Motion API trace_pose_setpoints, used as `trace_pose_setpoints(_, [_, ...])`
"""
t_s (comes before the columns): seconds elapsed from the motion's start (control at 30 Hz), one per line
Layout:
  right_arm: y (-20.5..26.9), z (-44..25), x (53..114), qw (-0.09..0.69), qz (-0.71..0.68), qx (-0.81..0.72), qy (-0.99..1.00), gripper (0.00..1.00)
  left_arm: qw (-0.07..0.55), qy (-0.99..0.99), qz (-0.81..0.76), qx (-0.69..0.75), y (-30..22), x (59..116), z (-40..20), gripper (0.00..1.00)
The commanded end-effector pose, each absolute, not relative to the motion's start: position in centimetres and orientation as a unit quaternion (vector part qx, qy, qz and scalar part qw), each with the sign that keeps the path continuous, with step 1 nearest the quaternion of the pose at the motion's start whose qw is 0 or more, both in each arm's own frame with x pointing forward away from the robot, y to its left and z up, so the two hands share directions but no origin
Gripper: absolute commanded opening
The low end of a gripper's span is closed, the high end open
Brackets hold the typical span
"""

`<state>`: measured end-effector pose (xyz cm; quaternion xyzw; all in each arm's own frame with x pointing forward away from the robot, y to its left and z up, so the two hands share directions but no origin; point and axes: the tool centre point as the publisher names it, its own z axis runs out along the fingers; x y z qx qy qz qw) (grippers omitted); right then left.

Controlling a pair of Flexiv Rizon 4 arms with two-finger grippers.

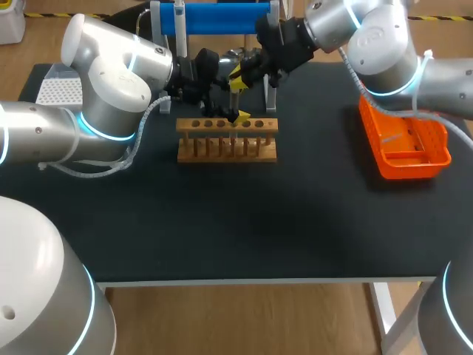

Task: Invert the test tube, pick up the pipette, mount the tip to pipette, aspirate from beaker and dispense into the tube, eject the tip, return the pipette, and cap with the stopper.

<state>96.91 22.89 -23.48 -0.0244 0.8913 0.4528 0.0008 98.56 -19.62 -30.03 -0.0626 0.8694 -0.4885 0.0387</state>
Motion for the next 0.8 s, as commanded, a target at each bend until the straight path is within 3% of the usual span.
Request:
trace_pose_setpoints(0.03, [22.9,-23.9,96.9,0.000,0.448,-0.024,0.893,0.00,0.038,0.869,-0.489,-0.062,-19.7,98.7,-30.1,1.00])
trace_pose_setpoints(0.1, [22.9,-23.9,96.9,0.000,0.448,-0.025,0.894,0.03,0.038,0.869,-0.489,-0.062,-19.7,98.7,-30.1,1.00])
trace_pose_setpoints(0.17, [22.9,-23.8,96.9,0.004,0.451,-0.021,0.892,0.45,0.038,0.869,-0.489,-0.062,-19.7,98.7,-30.1,1.00])
trace_pose_setpoints(0.2, [22.8,-23.7,97.0,0.008,0.455,-0.020,0.890,0.87,0.038,0.869,-0.489,-0.062,-19.7,98.7,-30.1,1.00])
trace_pose_setpoints(0.23, [22.8,-23.5,97.0,0.009,0.462,-0.018,0.886,1.00,0.038,0.869,-0.489,-0.062,-19.7,98.7,-30.1,1.00])
trace_pose_setpoints(0.7, [21.3,-21.6,97.3,0.019,0.559,-0.030,0.828,1.00,0.038,0.869,-0.489,-0.062,-19.7,98.7,-30.1,1.00])
trace_pose_setpoints(0.73, [21.2,-21.5,97.2,0.020,0.565,-0.037,0.824,0.94,0.038,0.869,-0.489,-0.062,-19.7,98.7,-30.1,1.00])
trace_pose_setpoints(0.77, [21.2,-21.5,97.1,0.017,0.574,-0.039,0.818,0.74,0.038,0.869,-0.489,-0.062,-19.7,98.7,-30.1,1.00])
trace_pose_setpoints(0.8, [21.2,-21.4,97.0,0.014,0.583,-0.040,0.811,0.41,0.038,0.869,-0.489,-0.062,-19.7,98.7,-30.1,1.00])
